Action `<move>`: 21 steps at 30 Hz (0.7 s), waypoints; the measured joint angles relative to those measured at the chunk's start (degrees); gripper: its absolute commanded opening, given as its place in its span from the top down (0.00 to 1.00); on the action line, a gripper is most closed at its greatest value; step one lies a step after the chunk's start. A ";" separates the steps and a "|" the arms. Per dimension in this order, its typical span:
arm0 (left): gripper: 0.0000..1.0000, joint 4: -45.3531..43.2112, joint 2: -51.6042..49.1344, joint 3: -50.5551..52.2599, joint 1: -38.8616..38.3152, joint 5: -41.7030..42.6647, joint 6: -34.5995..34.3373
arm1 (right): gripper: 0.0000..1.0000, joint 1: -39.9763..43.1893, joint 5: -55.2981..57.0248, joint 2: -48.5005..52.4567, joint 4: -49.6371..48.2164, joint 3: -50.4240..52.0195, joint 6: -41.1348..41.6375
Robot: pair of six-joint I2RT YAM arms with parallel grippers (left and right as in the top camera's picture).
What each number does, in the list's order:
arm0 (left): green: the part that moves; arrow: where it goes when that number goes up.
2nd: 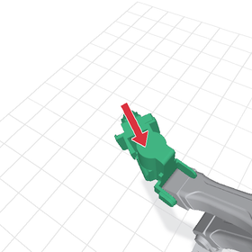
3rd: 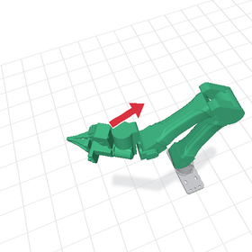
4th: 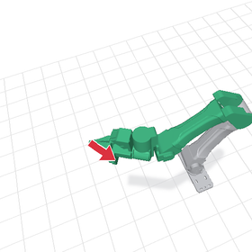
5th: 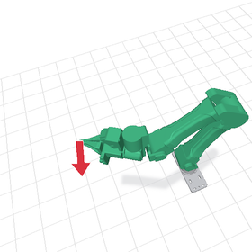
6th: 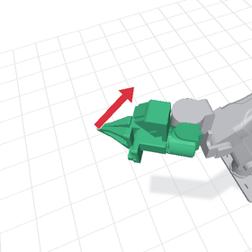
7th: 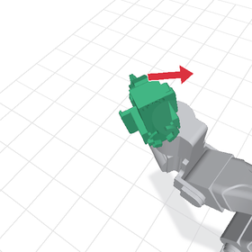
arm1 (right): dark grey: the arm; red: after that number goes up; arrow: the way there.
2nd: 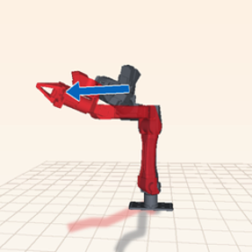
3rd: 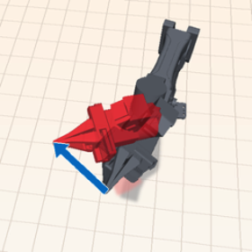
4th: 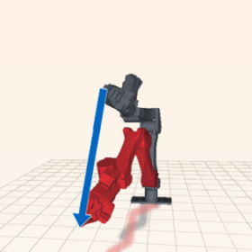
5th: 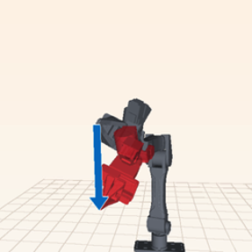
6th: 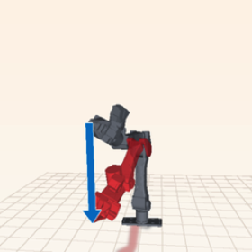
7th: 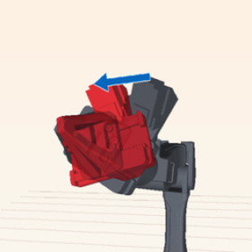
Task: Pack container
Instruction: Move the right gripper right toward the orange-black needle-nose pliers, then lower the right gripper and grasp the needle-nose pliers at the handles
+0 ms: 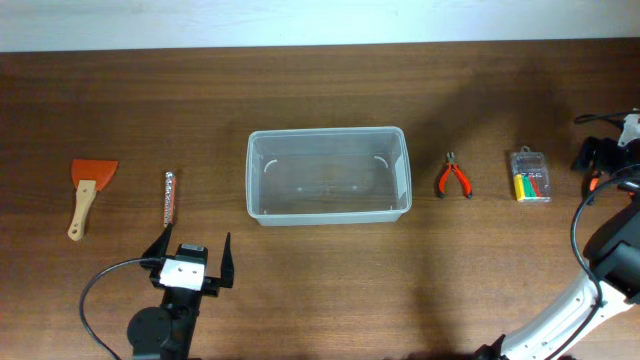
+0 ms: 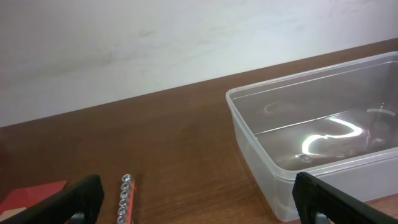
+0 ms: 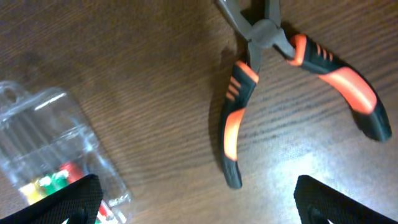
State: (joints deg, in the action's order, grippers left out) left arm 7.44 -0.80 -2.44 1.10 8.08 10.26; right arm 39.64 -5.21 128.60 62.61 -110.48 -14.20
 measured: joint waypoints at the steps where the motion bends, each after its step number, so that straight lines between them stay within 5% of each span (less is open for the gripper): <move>1: 0.01 0.00 0.02 -0.02 0.00 0.00 0.00 | 0.02 0.00 0.00 0.33 -0.50 0.00 0.00; 21: 0.01 0.00 0.00 0.00 0.00 0.00 0.00 | 0.01 0.00 3.85 2.14 -5.64 0.00 0.02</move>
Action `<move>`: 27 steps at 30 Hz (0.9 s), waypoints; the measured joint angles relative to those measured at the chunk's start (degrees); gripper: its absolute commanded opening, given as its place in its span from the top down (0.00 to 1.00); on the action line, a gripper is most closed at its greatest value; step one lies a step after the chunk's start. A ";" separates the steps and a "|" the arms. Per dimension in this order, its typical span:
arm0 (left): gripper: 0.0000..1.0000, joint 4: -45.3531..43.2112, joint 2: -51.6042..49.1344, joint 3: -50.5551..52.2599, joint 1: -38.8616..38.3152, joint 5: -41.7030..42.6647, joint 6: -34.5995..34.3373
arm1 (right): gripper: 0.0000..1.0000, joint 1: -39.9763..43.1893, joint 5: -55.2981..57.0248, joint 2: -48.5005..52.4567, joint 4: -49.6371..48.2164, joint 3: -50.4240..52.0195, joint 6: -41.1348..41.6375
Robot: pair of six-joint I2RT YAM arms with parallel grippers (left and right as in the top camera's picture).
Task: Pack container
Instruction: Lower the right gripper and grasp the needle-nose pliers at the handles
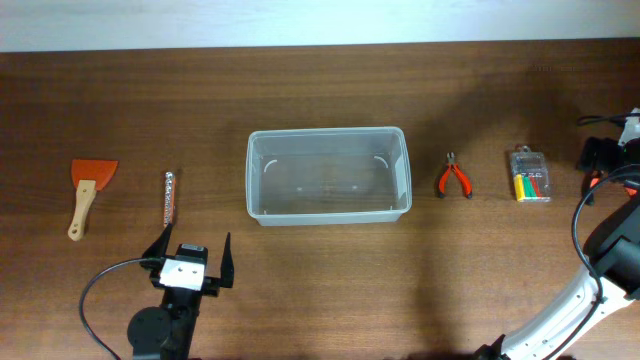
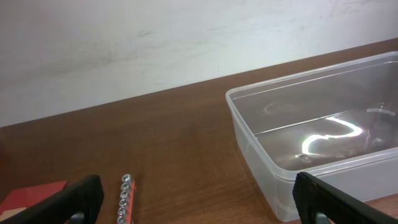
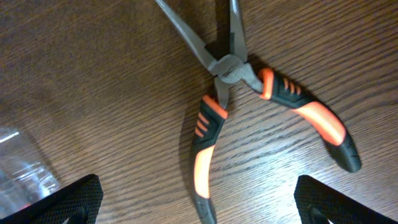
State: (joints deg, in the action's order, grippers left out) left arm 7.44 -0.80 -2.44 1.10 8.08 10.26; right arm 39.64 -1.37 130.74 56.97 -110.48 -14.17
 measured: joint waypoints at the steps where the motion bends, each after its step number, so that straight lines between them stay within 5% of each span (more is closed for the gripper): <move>1: 0.01 0.00 0.00 -0.02 0.00 0.00 0.00 | 0.02 0.00 0.09 0.00 -0.22 0.00 0.00; 27: 0.01 0.00 0.00 -0.02 0.00 0.00 0.00 | 0.01 0.00 0.07 3.74 -1.05 0.00 1.97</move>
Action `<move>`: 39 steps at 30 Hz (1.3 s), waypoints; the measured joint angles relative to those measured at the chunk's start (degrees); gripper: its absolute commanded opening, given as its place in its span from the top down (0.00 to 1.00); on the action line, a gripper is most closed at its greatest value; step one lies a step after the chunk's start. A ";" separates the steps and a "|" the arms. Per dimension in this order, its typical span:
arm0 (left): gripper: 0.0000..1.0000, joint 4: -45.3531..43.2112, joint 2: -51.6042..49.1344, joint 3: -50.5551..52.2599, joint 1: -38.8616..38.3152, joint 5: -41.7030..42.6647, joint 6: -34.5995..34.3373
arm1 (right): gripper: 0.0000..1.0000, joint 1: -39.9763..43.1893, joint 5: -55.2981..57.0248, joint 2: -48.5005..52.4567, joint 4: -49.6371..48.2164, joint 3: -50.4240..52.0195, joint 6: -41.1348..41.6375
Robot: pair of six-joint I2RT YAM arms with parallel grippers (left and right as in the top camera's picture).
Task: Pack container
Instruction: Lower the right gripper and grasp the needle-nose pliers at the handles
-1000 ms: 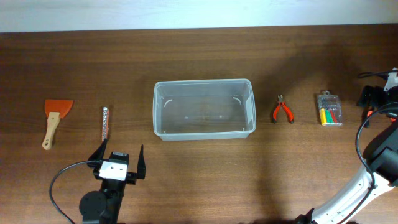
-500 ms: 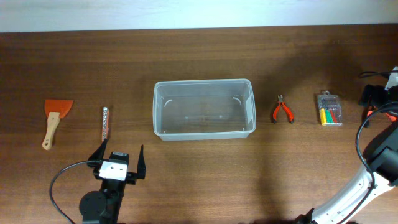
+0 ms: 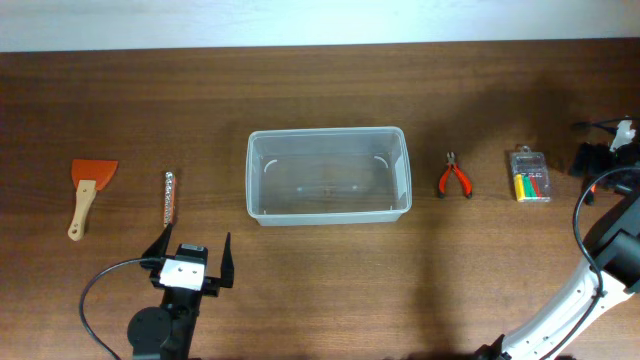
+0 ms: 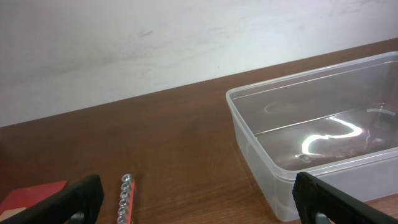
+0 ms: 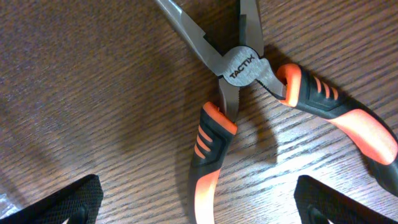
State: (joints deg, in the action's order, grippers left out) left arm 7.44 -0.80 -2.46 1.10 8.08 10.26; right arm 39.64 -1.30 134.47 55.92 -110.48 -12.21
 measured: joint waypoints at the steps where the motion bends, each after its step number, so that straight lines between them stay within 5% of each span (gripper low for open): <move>1: 0.01 0.00 0.02 0.00 0.00 0.00 0.00 | 0.01 0.00 0.00 0.00 0.02 0.00 0.09; 39: 0.01 0.00 0.00 0.00 0.00 0.00 0.00 | 0.01 0.00 -0.22 2.34 -1.81 -0.74 4.24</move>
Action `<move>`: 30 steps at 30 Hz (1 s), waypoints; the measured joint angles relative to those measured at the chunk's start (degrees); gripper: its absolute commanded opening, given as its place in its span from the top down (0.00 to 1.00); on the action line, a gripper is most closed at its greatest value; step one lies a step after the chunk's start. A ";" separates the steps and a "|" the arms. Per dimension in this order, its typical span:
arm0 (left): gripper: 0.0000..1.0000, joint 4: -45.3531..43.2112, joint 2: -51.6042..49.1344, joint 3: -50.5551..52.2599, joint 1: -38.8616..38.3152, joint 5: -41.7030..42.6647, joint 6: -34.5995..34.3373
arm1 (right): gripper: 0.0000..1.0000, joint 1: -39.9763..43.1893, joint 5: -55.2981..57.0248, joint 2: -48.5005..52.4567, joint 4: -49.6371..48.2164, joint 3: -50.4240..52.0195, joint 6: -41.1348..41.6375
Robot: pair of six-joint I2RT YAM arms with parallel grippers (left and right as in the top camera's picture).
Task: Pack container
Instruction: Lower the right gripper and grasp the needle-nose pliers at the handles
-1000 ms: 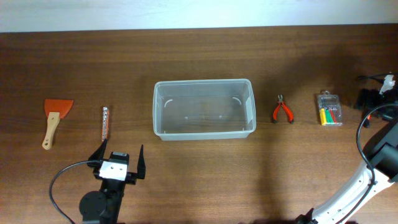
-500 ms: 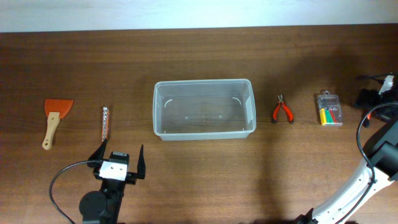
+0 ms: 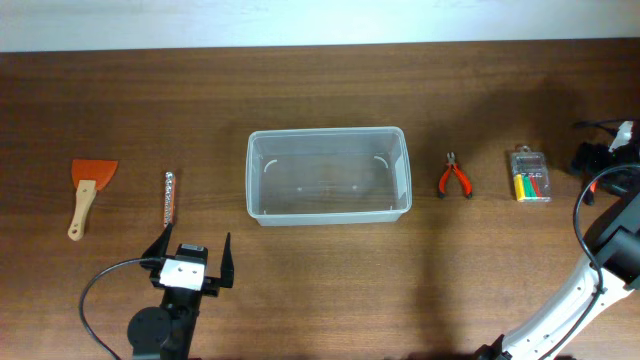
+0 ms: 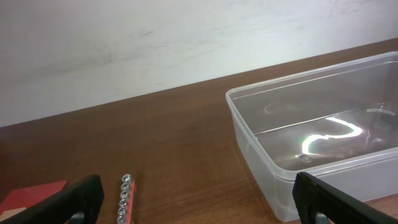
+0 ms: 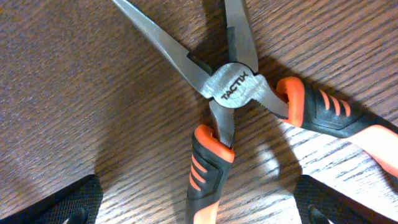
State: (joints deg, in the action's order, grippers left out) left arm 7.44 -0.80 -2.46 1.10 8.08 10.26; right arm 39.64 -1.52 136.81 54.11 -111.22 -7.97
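Note:
The clear plastic container stands empty at mid-table, also seen in the left wrist view as the container. Orange-and-black pliers lie to its right, with a clear case of coloured pieces beyond them. In the right wrist view the pliers fill the frame, jaws spread, their left handle between the tips of my open right gripper. My right arm shows at the table's right edge. My left gripper is open and empty near the front left.
A socket rail and an orange scraper with a wooden handle lie left of the container. The rail sits just ahead of my left fingers. A black cable loops by the left arm.
In the right wrist view the pliers look larger and closer, with the pivot slightly higher in the frame. The left gripper and all objects on the table are unchanged.
At first the right wrist view held both the clear case and the pliers. Then the case slid to the edge and the pliers centred. After that only the pliers showed, growing larger each time. The left arm stayed still throughout.

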 measured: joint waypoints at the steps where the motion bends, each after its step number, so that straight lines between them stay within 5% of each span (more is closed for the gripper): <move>1: 0.01 0.00 0.00 0.00 0.00 0.00 0.00 | 0.01 0.00 0.00 -0.02 -0.04 0.00 0.02; 9: 0.01 0.00 0.00 0.00 0.00 0.00 0.00 | 0.00 0.00 0.00 0.22 -0.74 -0.37 1.33; 27: 0.01 0.00 0.02 0.02 0.00 0.00 0.00 | 0.60 0.00 0.02 0.31 0.13 -0.55 2.56; 30: 0.01 0.00 0.00 0.00 0.00 0.00 0.00 | 0.61 0.02 0.13 0.31 0.22 -0.59 3.39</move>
State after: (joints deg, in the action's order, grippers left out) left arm 7.44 -0.80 -2.46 1.10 8.08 10.26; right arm 39.66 -1.39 137.12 54.33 -111.81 -4.58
